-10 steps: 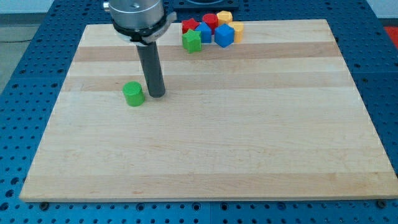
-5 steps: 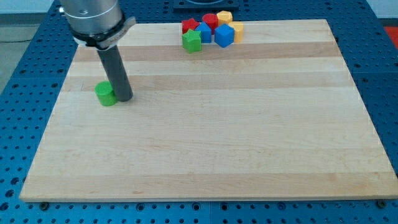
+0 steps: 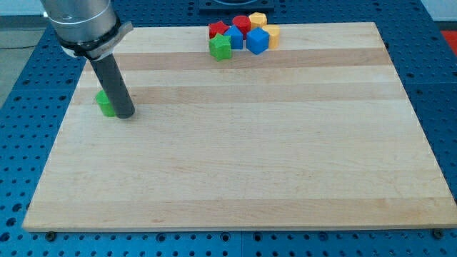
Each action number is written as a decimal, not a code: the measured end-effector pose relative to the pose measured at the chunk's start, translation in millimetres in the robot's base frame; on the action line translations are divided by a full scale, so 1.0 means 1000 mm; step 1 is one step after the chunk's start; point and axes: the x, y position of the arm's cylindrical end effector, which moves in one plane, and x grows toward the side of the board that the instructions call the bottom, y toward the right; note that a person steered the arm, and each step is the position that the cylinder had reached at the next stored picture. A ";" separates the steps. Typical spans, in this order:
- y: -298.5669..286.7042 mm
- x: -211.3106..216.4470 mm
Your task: Move the green circle to the left center of the board
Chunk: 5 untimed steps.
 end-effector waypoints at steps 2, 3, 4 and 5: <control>-0.008 -0.002; 0.000 -0.004; 0.000 -0.005; 0.018 -0.011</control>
